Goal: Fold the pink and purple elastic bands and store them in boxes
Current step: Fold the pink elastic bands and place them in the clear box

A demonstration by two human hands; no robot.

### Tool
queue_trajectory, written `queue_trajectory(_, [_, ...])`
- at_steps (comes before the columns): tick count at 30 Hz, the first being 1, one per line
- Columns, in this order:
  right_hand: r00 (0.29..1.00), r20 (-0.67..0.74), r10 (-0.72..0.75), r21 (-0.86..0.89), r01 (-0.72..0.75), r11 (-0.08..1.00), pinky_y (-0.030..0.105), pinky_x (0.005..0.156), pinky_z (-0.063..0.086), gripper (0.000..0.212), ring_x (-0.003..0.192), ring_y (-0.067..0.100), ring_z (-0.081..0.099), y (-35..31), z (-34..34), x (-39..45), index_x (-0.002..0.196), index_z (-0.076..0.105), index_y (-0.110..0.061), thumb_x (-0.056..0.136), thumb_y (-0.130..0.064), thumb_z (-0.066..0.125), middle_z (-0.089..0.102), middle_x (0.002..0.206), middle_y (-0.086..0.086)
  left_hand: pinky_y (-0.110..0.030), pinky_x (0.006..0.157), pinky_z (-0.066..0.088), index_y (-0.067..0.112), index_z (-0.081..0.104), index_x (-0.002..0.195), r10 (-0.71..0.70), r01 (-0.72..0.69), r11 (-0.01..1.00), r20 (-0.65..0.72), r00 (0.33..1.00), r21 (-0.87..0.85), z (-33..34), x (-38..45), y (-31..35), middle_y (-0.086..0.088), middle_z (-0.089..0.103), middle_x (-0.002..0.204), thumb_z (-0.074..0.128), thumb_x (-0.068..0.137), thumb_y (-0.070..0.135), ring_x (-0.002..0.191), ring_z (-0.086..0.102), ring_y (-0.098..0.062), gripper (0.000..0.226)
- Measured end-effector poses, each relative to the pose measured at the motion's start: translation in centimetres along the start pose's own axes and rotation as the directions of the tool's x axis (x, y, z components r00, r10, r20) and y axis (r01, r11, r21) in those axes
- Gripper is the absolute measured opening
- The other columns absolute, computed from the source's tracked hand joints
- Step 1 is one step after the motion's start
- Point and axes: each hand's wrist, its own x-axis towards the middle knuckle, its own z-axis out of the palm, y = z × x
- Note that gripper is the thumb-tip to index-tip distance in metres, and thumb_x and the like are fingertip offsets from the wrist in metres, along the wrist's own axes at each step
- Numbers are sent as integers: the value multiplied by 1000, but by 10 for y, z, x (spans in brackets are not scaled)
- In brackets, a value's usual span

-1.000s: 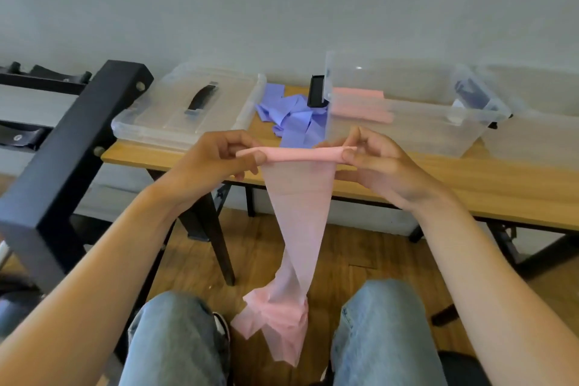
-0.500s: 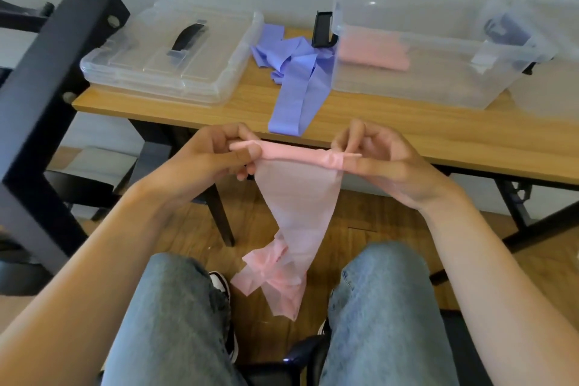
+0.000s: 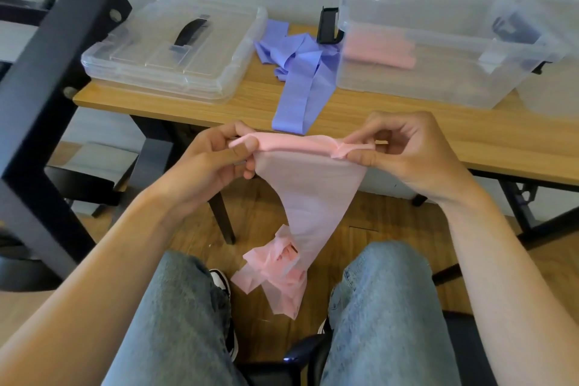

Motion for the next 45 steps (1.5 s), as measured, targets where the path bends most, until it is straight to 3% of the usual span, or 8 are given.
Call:
queue_trajectory(8, [961, -270, -55, 78, 79, 994, 22, 78, 48, 14, 82, 8, 58, 8, 9, -1, 90, 66, -21, 92, -8, 71, 66, 85, -15, -31, 80, 45, 15, 69, 88, -43, 32, 990, -74, 996, -140, 8, 3, -3, -12, 50, 84, 65, 93, 26, 84, 48, -24, 13])
queue_trajectory(11, [962, -259, 90, 375, 14, 927, 31, 76, 42, 8, 81, 13, 51, 10, 20, -4, 91, 61, -23, 94, -25, 68, 58, 85, -7, -26, 77, 50, 11, 71, 92, -74, 58, 984, -88, 993, -166, 14, 6, -5, -13, 50, 85, 61, 97, 22, 82, 52, -21, 16])
queue_trajectory(15, [944, -216, 248, 622, -63, 780, 22, 68, 48, 13, 76, 11, 53, 12, 36, -10, 97, 52, -17, 104, -6, 51, 53, 82, -1, -21, 67, 53, -6, 64, 122, -98, 71, 975, -121, 988, -212, 22, 8, -7, -4, 56, 76, 56, 98, 22, 71, 56, -11, 37])
queue_trajectory(24, [954, -284, 94, 102, -67, 992, 21, 81, 52, 25, 89, 8, 65, 12, 28, -20, 96, 70, -16, 91, 9, 69, 69, 92, -10, -27, 83, 56, -9, 57, 131, -96, 66, 985, -187, 978, -161, 23, 3, -7, -13, 64, 103, 59, 101, 35, 92, 62, -18, 53])
queue_trajectory(29, [910, -414, 22, -16, -31, 999, 19, 74, 49, 20, 76, 15, 56, 16, 31, -21, 91, 70, -19, 90, 0, 76, 57, 81, 16, -30, 86, 58, -2, 63, 133, -129, 91, 980, -218, 967, -176, 32, 4, -4, -20, 65, 116, 51, 104, 35, 102, 65, -25, 48])
queue_trajectory(33, [886, -416, 206, 246, -109, 963, 34, 59, 55, 14, 52, 21, 55, 12, 35, -22, 93, 60, -10, 98, 3, 64, 55, 60, 10, -33, 90, 51, -14, 50, 135, -107, 75, 986, -217, 970, -151, 34, 4, -2, -22, 56, 117, 57, 100, 38, 105, 53, -32, 63])
queue_trajectory(39, [885, -304, 353, 555, -137, 820, 28, 60, 60, 12, 89, 29, 79, 8, 35, -21, 95, 60, -12, 103, -5, 53, 78, 93, 10, -22, 73, 55, -2, 60, 103, -117, 98, 984, -124, 985, -149, 37, 4, -4, -12, 60, 93, 58, 99, 30, 80, 59, -15, 33])
queue_trajectory(45, [913, -213, 348, 661, -128, 740, 33, 67, 64, 19, 101, 27, 76, 12, 36, -21, 108, 69, -11, 94, -24, 71, 76, 105, 5, -25, 78, 52, -21, 48, 121, -57, 49, 996, -117, 991, -72, 41, 4, -1, -17, 53, 106, 56, 99, 31, 88, 54, -22, 57])
